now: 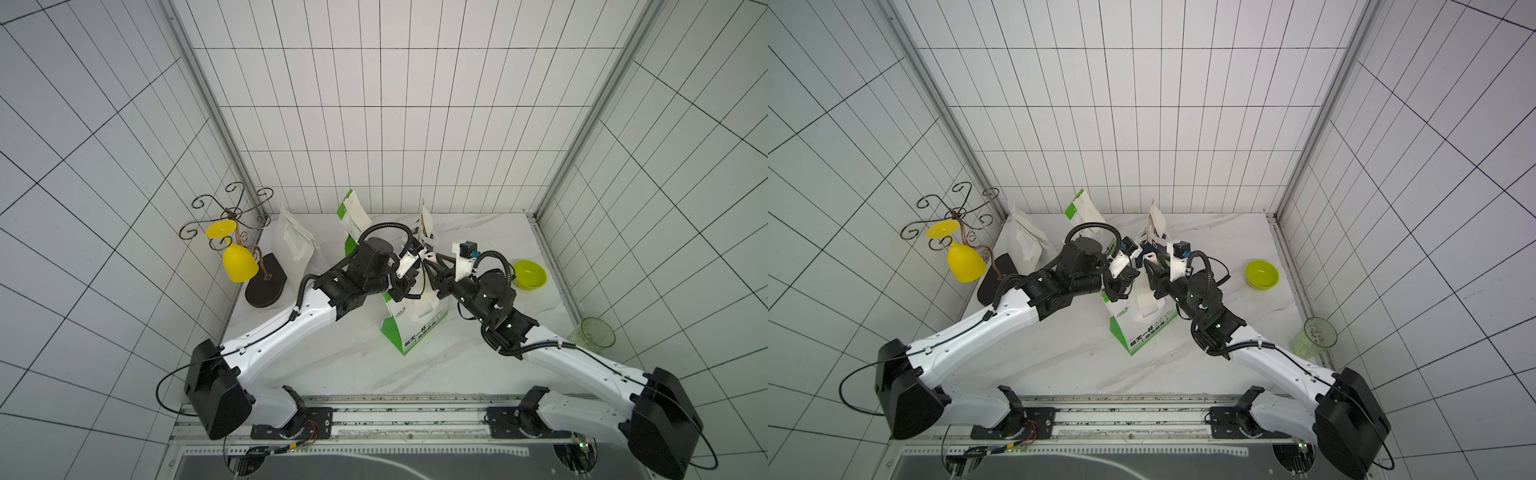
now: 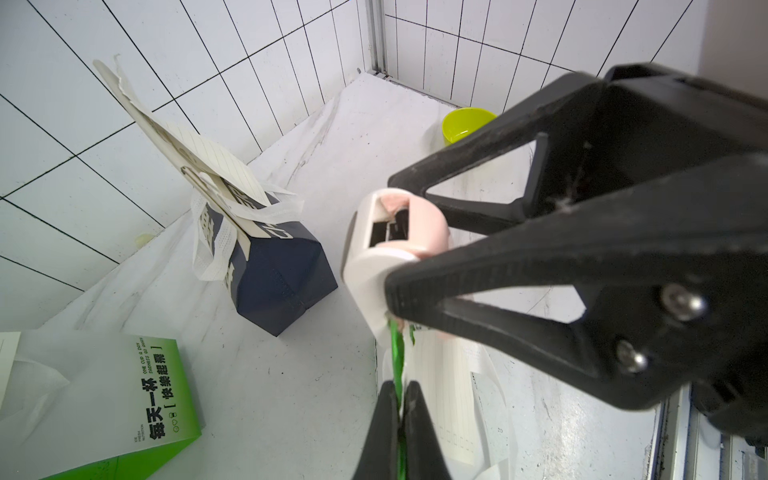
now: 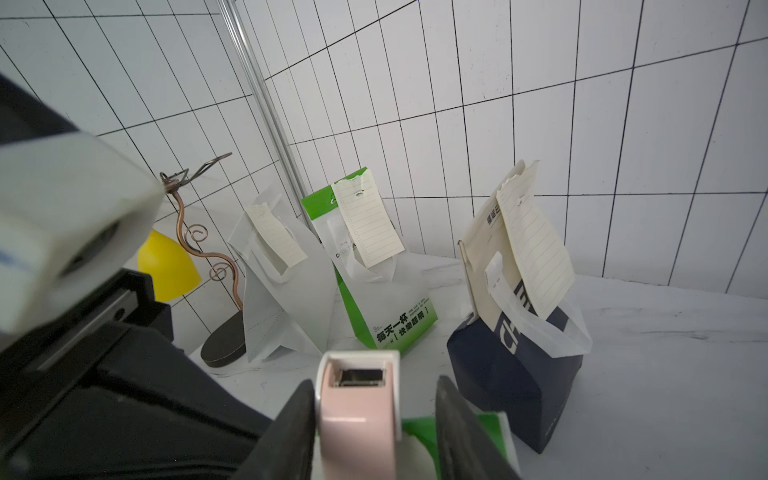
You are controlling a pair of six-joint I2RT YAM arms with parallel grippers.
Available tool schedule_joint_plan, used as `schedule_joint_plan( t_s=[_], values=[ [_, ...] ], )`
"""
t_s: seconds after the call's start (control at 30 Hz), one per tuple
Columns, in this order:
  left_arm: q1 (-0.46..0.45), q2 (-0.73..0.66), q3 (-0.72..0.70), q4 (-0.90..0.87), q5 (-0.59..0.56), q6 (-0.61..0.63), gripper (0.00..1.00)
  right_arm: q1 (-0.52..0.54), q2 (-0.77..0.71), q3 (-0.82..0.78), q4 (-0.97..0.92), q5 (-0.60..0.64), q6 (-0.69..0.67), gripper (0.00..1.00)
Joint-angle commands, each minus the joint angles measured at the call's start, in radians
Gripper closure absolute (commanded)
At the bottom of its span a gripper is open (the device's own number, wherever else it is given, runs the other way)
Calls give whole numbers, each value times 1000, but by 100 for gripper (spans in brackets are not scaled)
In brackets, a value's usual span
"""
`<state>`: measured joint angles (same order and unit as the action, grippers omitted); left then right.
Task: Staple the receipts to the bags
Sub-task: Place the stapler in the takeout bag.
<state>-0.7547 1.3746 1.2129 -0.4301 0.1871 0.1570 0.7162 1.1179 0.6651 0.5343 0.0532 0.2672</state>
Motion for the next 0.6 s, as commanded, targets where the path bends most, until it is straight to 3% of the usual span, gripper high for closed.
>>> schedule_joint_plan(
  t_s=[0.0, 0.23, 0.33, 0.37, 0.5, 0.57],
  values=[
    [3, -23, -18, -21, 6, 31, 100, 3, -50, -50, -56, -23, 6, 47],
    [17, -43, -21, -44, 48, 103, 100, 2, -206, -36, -160, -64, 6, 37],
    [53, -76, -82, 38, 154, 157, 100, -6, -243, -13, -216, -117, 1, 34],
    [72, -85, -102, 63, 229, 182, 100, -10, -253, -6, -232, -136, -2, 25],
    [160, -96, -118, 71, 469, 283, 100, -30, -288, 20, -285, -191, -31, 24],
    [166, -84, -94, 13, 497, 363, 100, -56, -288, 35, -305, -276, -45, 24]
  ],
)
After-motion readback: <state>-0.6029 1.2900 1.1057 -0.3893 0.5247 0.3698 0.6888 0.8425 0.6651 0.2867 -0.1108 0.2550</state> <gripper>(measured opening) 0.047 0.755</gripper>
